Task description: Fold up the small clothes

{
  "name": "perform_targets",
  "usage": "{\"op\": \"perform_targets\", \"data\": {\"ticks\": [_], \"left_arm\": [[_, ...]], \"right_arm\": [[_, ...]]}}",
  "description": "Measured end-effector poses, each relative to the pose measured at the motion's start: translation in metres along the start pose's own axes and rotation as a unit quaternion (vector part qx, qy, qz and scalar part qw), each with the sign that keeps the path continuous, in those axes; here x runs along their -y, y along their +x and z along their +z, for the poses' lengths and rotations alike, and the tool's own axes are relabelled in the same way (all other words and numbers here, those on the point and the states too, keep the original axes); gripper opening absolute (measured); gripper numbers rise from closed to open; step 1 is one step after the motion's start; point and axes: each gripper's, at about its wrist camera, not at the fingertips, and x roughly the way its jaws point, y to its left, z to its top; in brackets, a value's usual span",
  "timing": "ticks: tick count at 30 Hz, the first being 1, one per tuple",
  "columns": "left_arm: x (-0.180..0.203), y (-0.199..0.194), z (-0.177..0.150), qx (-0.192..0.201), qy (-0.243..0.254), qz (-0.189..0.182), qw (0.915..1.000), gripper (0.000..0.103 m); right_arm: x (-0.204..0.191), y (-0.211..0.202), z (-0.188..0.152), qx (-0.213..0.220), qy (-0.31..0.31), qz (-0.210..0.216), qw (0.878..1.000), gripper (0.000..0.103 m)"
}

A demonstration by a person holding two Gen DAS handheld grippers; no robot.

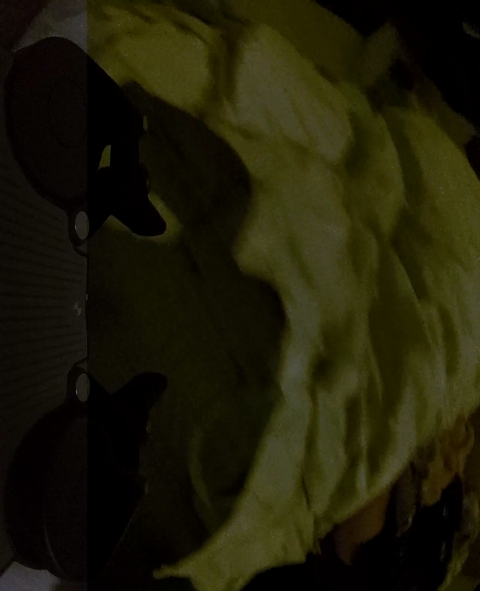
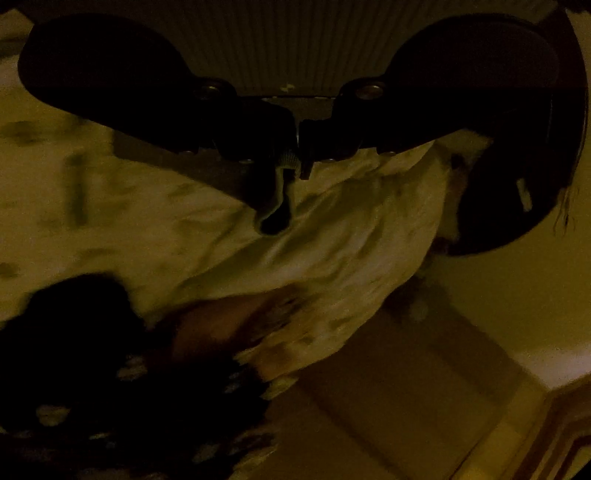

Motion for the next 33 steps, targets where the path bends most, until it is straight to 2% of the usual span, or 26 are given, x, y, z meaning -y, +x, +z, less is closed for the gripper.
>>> {"op": "perform_targets", "data": {"ticks": [4, 8, 10, 16, 23, 24, 28, 33], "left_arm": [[-0.053, -0.018, -0.027, -0.005, -0.070, 0.015, 0.9974, 0.103], [-0.098, -0.038, -0.044, 0.006, -0.150, 0.030, 0.9882, 0.103], [-0.116, -0.046, -0.052, 0.006, -0.169, 0.034, 0.9850, 0.103], [-0.156, -0.054, -0.069, -0.001, -0.160, 0.034, 0.9866, 0.103], [-0.180, -0.046, -0.087, -0.034, -0.174, 0.025, 0.9839, 0.103], [-0.180, -0.044, -0.087, -0.038, -0.170, 0.021, 0.9845, 0.103], [-0.171, -0.035, -0.086, -0.048, -0.145, 0.008, 0.9881, 0.103], [-0.152, -0.027, -0.076, -0.046, -0.111, -0.006, 0.9928, 0.103]], "right_arm": [[-0.046, 0.051, -0.019, -0.032, -0.036, 0.020, 0.999, 0.014], [-0.082, 0.098, -0.049, -0.073, -0.074, 0.023, 0.994, 0.014], [-0.100, 0.121, -0.066, -0.096, -0.095, 0.023, 0.991, 0.014], [-0.135, 0.184, -0.125, -0.155, -0.149, -0.012, 0.976, 0.016], [-0.148, 0.225, -0.172, -0.203, -0.182, -0.034, 0.962, 0.020], [-0.149, 0.228, -0.176, -0.206, -0.185, -0.035, 0.960, 0.024], [-0.152, 0.235, -0.183, -0.217, -0.189, -0.033, 0.957, 0.054], [-0.146, 0.206, -0.170, -0.193, -0.153, -0.023, 0.969, 0.060]]}}
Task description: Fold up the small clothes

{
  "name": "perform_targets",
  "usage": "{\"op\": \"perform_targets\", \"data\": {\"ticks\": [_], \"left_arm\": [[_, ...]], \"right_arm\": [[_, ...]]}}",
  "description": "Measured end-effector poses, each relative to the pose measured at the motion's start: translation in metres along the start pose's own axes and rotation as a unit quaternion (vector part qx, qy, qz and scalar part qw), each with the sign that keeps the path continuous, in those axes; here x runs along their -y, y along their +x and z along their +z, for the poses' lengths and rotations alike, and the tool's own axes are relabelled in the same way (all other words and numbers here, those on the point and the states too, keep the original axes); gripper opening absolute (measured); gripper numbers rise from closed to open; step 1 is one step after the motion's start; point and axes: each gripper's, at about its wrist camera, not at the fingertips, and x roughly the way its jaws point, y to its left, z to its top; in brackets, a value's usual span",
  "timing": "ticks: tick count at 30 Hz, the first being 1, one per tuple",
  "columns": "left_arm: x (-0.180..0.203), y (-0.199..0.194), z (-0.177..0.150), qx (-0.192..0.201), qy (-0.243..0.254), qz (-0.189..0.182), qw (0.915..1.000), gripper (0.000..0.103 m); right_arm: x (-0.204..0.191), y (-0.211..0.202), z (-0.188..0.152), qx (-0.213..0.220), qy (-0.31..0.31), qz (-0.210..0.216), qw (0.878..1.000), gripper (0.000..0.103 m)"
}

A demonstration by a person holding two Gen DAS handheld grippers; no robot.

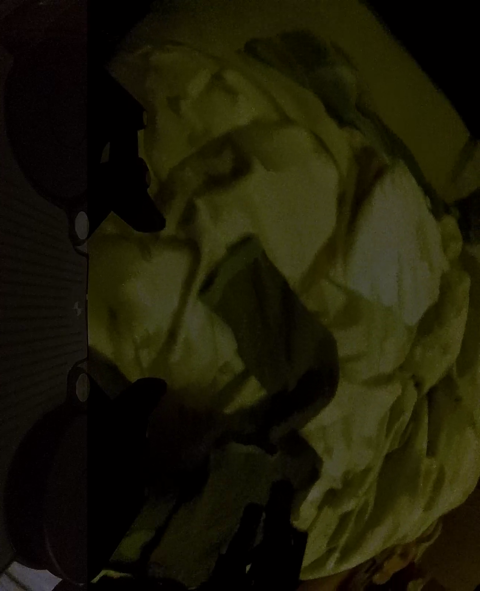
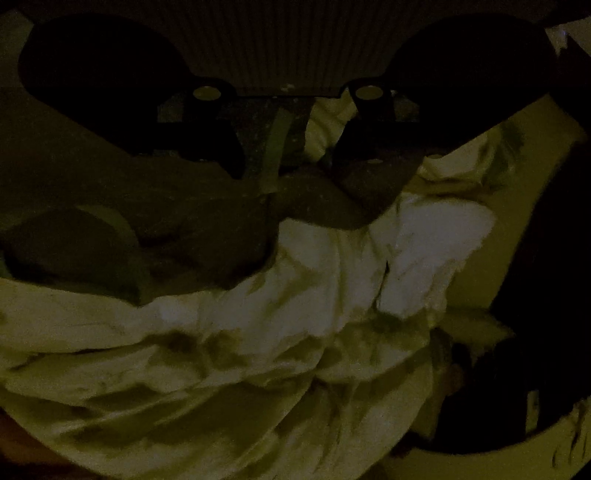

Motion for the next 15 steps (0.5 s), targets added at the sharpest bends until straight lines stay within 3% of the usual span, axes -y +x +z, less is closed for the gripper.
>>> {"op": "perform_targets", "data": {"ticks": [3, 9, 12, 15], "left_arm": [[0.019, 0.002, 0.010, 0.006, 0.028, -0.022, 0.9993, 0.103], [0.073, 0.016, 0.035, 0.028, 0.095, -0.087, 0.9913, 0.103], [0.102, 0.040, 0.049, 0.018, 0.124, -0.100, 0.9871, 0.103], [0.127, 0.068, 0.061, 0.003, 0.144, -0.094, 0.9851, 0.103]], "right_arm": [[0.018, -0.028, -0.003, 0.022, 0.027, -0.005, 0.999, 0.060], [0.077, -0.070, -0.021, 0.033, 0.056, -0.091, 0.994, 0.057], [0.110, -0.083, -0.030, 0.026, 0.067, -0.127, 0.989, 0.050], [0.134, -0.089, -0.037, 0.020, 0.067, -0.133, 0.989, 0.034]]}}
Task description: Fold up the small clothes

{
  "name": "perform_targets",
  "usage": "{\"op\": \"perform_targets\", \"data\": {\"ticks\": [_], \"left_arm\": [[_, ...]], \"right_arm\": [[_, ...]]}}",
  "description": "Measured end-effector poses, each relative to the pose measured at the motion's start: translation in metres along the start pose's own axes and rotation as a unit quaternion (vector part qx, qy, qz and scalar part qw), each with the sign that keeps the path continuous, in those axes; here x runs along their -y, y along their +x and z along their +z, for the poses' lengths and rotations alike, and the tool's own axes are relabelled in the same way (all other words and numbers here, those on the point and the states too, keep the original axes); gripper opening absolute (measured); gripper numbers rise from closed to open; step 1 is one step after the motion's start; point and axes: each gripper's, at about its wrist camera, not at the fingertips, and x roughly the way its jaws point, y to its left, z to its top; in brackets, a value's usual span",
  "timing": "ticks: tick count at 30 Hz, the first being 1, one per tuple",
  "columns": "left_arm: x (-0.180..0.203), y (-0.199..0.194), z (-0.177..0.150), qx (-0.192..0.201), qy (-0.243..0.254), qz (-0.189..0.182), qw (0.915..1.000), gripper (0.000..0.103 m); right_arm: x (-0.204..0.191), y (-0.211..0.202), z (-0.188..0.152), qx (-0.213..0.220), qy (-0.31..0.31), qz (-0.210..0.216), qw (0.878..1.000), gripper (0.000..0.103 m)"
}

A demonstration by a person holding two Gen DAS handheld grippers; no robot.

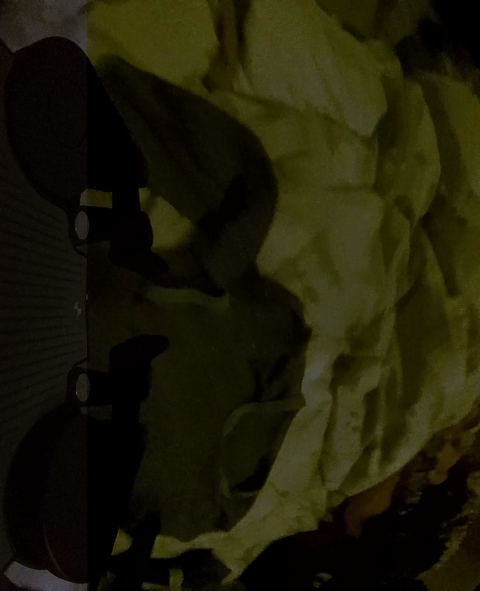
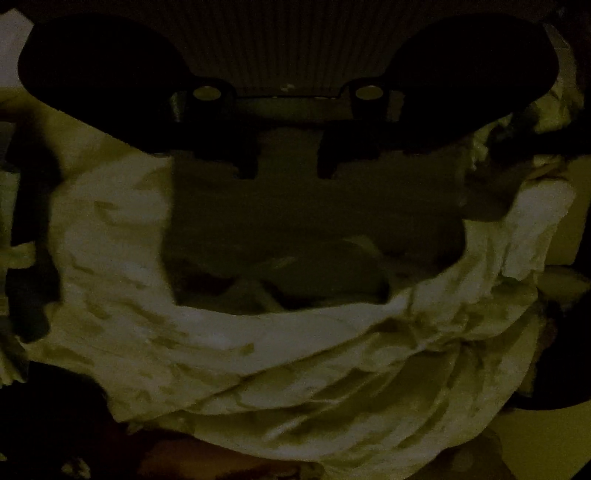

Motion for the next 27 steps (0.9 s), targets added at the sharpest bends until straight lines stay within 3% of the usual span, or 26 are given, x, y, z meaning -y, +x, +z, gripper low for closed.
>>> {"op": "perform_targets", "data": {"ticks": [4, 8, 13, 20, 24, 27], "left_arm": [[0.011, 0.038, 0.010, -0.027, 0.020, 0.024, 0.9991, 0.103], [0.012, 0.077, 0.008, -0.091, 0.032, 0.050, 0.9941, 0.103], [0.018, 0.089, 0.003, -0.097, 0.053, 0.068, 0.9915, 0.103], [0.020, 0.086, 0.009, -0.095, 0.040, 0.068, 0.9923, 0.103], [0.018, 0.063, 0.005, -0.060, 0.026, 0.068, 0.9956, 0.103], [0.014, 0.035, -0.002, -0.024, 0.017, 0.097, 0.9949, 0.103]], "right_arm": [[0.012, 0.003, 0.001, 0.005, -0.024, -0.007, 1.000, 0.034], [0.033, 0.034, -0.001, -0.049, -0.035, -0.029, 0.998, 0.033], [0.043, 0.049, -0.004, -0.064, -0.046, -0.011, 0.997, 0.030], [0.045, 0.047, -0.001, -0.067, -0.050, 0.001, 0.997, 0.032], [0.042, 0.031, 0.002, -0.046, -0.050, 0.007, 0.998, 0.050], [0.040, 0.014, 0.004, -0.029, -0.031, 0.015, 0.999, 0.063]]}}
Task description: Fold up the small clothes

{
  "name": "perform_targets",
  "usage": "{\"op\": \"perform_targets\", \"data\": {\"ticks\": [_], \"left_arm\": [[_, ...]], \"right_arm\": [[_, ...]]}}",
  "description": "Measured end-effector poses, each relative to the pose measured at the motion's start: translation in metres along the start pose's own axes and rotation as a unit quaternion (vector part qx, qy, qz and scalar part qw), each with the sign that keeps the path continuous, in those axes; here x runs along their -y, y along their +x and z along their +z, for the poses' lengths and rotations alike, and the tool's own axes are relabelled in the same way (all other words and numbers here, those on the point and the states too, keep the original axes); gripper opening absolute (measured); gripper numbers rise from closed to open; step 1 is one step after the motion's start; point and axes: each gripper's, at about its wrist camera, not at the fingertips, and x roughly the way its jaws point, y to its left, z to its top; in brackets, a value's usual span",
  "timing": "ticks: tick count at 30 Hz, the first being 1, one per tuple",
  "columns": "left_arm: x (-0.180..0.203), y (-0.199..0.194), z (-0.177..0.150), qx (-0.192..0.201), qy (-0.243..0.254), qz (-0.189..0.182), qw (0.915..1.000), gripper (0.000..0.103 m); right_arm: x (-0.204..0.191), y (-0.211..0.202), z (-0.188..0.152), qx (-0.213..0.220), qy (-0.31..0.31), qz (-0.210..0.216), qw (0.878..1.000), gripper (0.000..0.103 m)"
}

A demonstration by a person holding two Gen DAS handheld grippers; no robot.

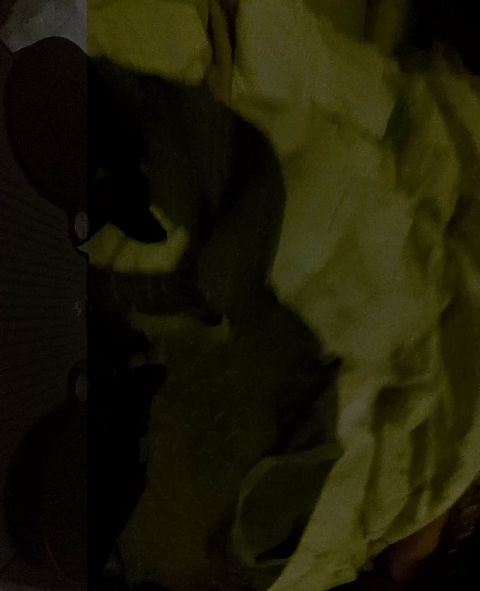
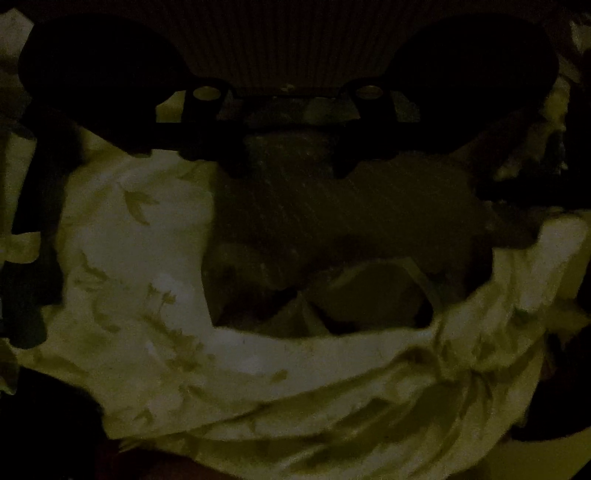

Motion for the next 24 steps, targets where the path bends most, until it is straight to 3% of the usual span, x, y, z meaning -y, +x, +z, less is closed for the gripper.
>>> {"op": "perform_targets", "data": {"ticks": [3, 6, 13, 17, 20, 24], "left_arm": [[-0.017, -0.025, -0.015, 0.025, -0.003, 0.029, 0.9993, 0.103], [-0.041, -0.042, -0.035, 0.036, 0.009, 0.063, 0.9973, 0.103], [-0.106, -0.067, -0.071, 0.034, 0.009, 0.084, 0.9958, 0.103], [-0.119, -0.073, -0.081, 0.053, 0.066, 0.080, 0.9932, 0.103], [-0.118, -0.067, -0.084, 0.045, 0.119, 0.059, 0.9902, 0.103], [-0.108, -0.055, -0.082, 0.048, 0.192, 0.048, 0.9791, 0.103]], "right_arm": [[-0.005, -0.011, -0.002, -0.006, 0.028, 0.028, 0.999, 0.077], [-0.019, -0.018, -0.012, -0.033, 0.049, 0.071, 0.996, 0.083], [-0.062, -0.013, -0.038, -0.082, 0.062, 0.091, 0.991, 0.095], [-0.086, -0.011, -0.042, -0.099, 0.048, 0.087, 0.990, 0.096], [-0.099, -0.017, -0.047, -0.099, 0.030, 0.084, 0.991, 0.096], [-0.109, -0.020, -0.050, -0.097, 0.022, 0.075, 0.992, 0.096]]}}
